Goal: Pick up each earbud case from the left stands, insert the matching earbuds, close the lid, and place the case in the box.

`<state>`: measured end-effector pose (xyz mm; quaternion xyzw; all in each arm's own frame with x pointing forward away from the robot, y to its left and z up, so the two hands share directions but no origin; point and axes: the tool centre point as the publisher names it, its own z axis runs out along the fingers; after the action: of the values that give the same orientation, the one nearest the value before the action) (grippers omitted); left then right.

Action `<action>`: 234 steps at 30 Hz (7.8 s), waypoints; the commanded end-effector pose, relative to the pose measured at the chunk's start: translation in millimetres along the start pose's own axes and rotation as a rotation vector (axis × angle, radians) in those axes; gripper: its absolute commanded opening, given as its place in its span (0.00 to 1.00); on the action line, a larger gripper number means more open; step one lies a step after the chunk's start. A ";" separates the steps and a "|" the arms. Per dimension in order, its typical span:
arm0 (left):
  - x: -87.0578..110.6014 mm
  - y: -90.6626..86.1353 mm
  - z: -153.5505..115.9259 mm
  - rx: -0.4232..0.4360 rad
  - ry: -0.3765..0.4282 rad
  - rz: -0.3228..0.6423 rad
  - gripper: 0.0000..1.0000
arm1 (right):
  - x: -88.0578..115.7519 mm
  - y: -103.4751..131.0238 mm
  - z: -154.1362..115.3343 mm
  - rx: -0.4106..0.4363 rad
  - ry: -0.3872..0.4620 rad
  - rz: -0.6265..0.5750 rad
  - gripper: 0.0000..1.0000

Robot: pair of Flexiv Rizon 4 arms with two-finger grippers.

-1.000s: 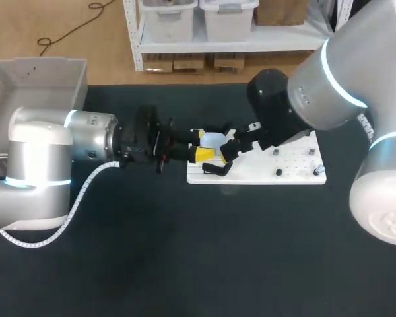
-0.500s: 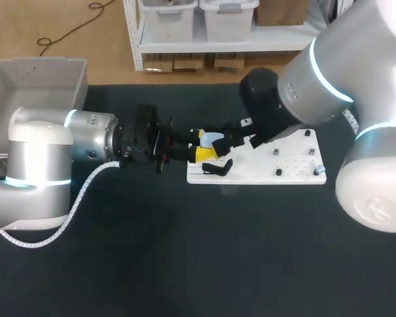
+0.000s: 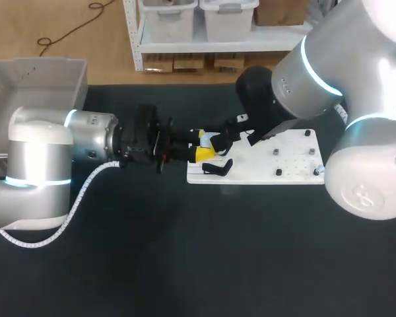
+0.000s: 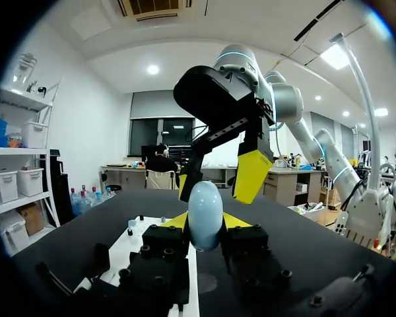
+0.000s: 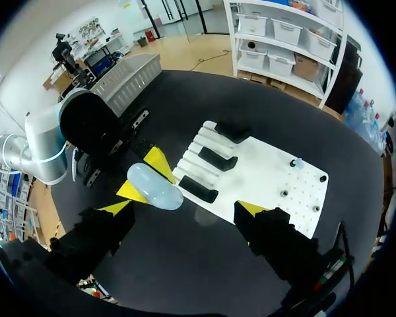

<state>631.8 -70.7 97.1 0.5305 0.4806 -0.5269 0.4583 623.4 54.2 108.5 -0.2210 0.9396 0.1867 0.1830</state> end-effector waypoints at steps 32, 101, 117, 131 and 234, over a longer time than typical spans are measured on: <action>0.8 0.4 -0.3 0.001 -0.002 0.002 0.00 | -18.2 -18.8 -24.1 0.033 -0.069 0.031 1.00; -1.2 1.8 0.9 0.011 0.014 0.109 0.00 | 102.1 -182.2 -18.1 0.399 0.472 -0.083 0.48; -1.2 1.8 0.9 0.011 0.014 0.109 0.00 | 100.4 -194.3 -6.2 0.455 0.459 -0.101 0.43; -1.2 1.8 0.9 0.011 0.014 0.109 0.00 | 101.9 -194.3 -3.5 0.478 0.450 -0.105 0.35; 0.9 -1.2 4.9 -0.003 0.023 0.128 0.00 | -23.0 38.6 -45.0 0.576 0.445 0.845 0.00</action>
<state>634.9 -72.2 96.3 0.5659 0.4480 -0.4959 0.4828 600.6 70.6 167.6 0.1665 0.9831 -0.0761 -0.0073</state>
